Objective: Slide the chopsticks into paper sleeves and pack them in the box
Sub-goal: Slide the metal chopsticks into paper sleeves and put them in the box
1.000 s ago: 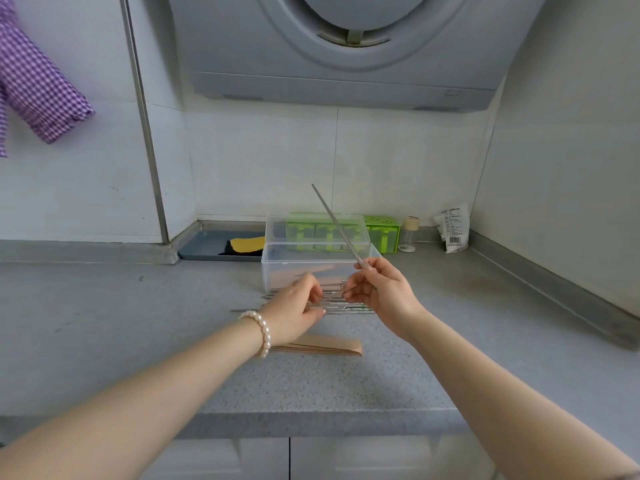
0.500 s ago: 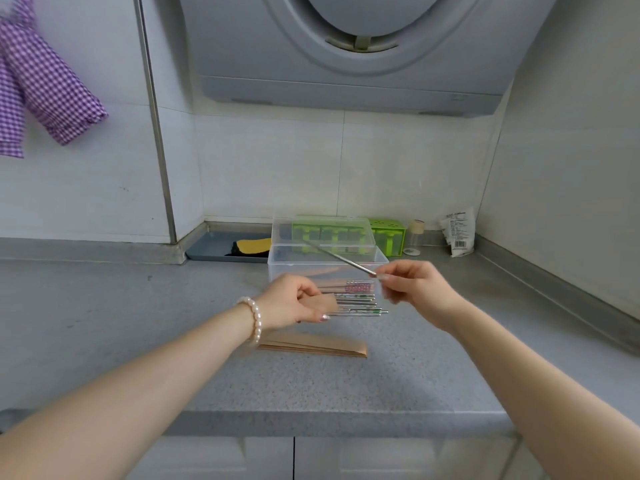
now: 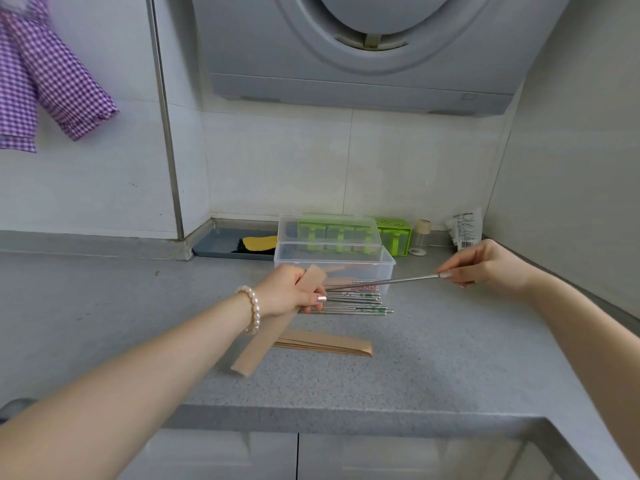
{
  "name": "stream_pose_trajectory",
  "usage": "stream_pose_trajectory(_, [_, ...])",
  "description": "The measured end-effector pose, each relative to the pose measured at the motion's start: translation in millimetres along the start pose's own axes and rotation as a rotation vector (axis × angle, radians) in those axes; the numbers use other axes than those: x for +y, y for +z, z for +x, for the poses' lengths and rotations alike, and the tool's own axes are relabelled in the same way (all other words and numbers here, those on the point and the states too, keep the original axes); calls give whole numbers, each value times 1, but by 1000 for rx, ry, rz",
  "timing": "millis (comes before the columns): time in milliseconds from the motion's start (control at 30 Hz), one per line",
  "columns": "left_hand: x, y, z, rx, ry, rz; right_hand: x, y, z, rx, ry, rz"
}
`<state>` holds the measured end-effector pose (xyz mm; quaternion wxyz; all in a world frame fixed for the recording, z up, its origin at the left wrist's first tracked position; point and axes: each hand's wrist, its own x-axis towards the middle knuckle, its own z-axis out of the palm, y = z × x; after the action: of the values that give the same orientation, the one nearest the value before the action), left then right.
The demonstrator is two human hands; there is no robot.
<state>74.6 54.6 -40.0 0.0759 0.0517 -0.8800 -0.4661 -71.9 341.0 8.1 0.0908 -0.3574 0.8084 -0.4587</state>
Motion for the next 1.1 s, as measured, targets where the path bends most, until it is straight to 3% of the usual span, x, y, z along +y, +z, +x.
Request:
stream_pose_trajectory(300, [-3, 5, 0, -50, -70, -66, -10, 15, 2, 67, -132, -36])
stream_pose_trajectory(533, [-3, 7, -5, -135, -111, -220, -12, 8, -1, 76, -109, 41])
stream_pose_trajectory(633, [-1, 9, -5, -164, -102, -134, -15, 12, -4, -4, -105, 15])
stream_pose_trajectory(967, [0, 12, -4, -235, -69, -69, -9, 17, 0, -31, -117, -63])
stream_pose_trajectory(1100, [3, 13, -8, -367, -68, 112, -10, 12, 2, -107, -87, -102])
